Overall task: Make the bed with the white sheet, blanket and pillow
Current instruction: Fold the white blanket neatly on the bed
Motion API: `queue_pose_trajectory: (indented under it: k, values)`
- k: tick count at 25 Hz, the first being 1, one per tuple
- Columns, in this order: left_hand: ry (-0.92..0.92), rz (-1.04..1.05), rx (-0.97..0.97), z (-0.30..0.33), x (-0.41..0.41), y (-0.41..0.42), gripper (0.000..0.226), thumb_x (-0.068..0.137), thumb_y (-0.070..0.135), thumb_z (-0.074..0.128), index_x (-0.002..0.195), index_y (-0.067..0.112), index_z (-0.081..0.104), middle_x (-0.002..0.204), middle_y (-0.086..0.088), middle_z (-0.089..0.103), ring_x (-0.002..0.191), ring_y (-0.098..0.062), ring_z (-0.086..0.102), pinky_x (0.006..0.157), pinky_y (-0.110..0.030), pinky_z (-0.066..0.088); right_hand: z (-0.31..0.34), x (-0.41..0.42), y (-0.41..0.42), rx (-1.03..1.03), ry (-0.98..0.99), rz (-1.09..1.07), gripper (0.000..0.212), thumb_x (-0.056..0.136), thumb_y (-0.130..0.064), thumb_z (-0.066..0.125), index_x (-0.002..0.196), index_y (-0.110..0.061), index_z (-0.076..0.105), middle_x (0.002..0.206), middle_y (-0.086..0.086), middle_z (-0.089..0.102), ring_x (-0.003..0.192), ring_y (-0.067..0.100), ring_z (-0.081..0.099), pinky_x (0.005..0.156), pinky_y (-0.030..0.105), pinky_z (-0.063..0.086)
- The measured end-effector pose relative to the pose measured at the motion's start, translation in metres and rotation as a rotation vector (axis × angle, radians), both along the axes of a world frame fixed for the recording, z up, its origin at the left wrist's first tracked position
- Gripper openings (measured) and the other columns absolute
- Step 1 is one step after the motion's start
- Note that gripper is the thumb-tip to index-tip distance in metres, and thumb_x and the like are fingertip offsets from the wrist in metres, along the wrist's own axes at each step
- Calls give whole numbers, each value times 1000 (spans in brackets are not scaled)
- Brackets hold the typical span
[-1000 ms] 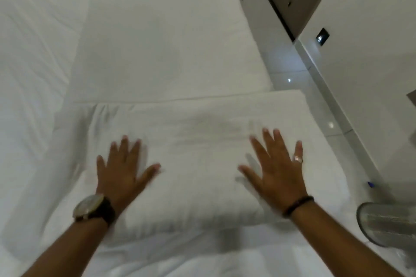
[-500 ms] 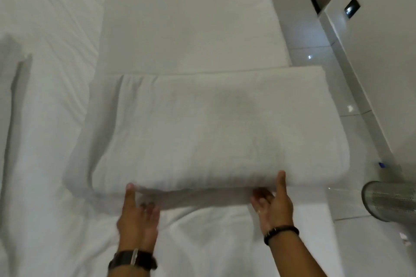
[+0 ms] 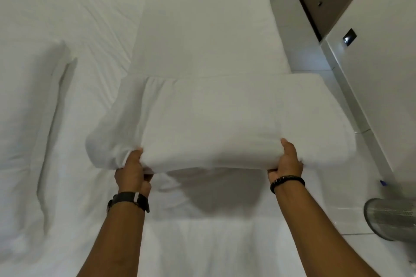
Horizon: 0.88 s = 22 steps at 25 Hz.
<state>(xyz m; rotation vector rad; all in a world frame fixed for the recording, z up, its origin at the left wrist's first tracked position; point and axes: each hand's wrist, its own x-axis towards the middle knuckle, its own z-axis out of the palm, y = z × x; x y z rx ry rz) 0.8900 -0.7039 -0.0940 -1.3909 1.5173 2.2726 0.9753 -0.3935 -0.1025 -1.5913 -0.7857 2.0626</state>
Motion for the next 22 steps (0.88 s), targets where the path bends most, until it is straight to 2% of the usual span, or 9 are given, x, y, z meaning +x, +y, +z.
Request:
queue_pose_trajectory:
  k: [2,6,10,12,14,15,17,19,22]
  values:
    - [24,-1,10,24,34,-11,45,82,15,76,123,15,59,106,-4,68,87,-20,67,60,-36,57,26,27,-8,11,9,26,65,70,-30,81,127,-13,56,113,9,71,80,26,71,69,43,61]
    - [-77,34,-6,41,148,-50,45,81,15,77,123,14,61,108,-4,70,88,-20,67,50,-29,60,63,136,-46,-25,-67,33,53,79,-24,74,127,-8,57,116,13,69,79,25,68,64,38,58]
    - [-293,35,-76,57,258,-79,59,78,27,76,132,10,58,120,-11,68,88,-28,67,83,-45,57,82,233,-86,-60,-267,-49,26,81,-19,72,104,-15,60,118,11,66,78,24,63,67,40,53]
    - [-346,76,-101,71,282,-83,46,84,27,73,122,4,62,110,-13,72,69,-27,66,76,-41,57,94,251,-95,-63,-312,-42,26,79,-20,73,102,-20,61,117,6,67,86,27,64,79,48,54]
    - [-349,65,-113,91,282,-82,26,84,27,73,88,4,62,66,-7,76,42,-21,65,52,-32,56,112,249,-96,-59,-294,-50,21,79,-22,74,97,-23,63,106,-1,69,88,26,65,84,50,53]
    - [-324,50,-84,104,276,-78,24,85,28,73,82,9,59,53,-3,72,38,-16,64,45,-29,55,121,243,-94,-47,-257,-43,18,80,-24,74,94,-23,63,102,-3,68,85,24,65,79,46,54]
    - [-202,57,-10,117,250,-77,19,86,25,74,90,12,62,74,-7,75,60,-18,70,45,-30,59,136,221,-89,-18,-191,-13,23,79,-29,73,99,-21,66,98,-1,70,78,22,66,66,37,53]
    - [-94,36,98,120,205,-76,33,83,22,76,112,8,67,100,-13,73,82,-24,71,54,-35,62,144,192,-81,16,-156,-23,31,75,-33,75,102,-21,65,92,-1,70,72,22,66,58,33,49]
    - [45,-7,196,124,118,-62,52,87,18,68,137,10,59,103,-10,73,79,-19,72,55,-30,60,151,136,-63,36,-70,-64,50,67,-33,79,113,-19,61,82,0,68,59,21,62,47,27,42]
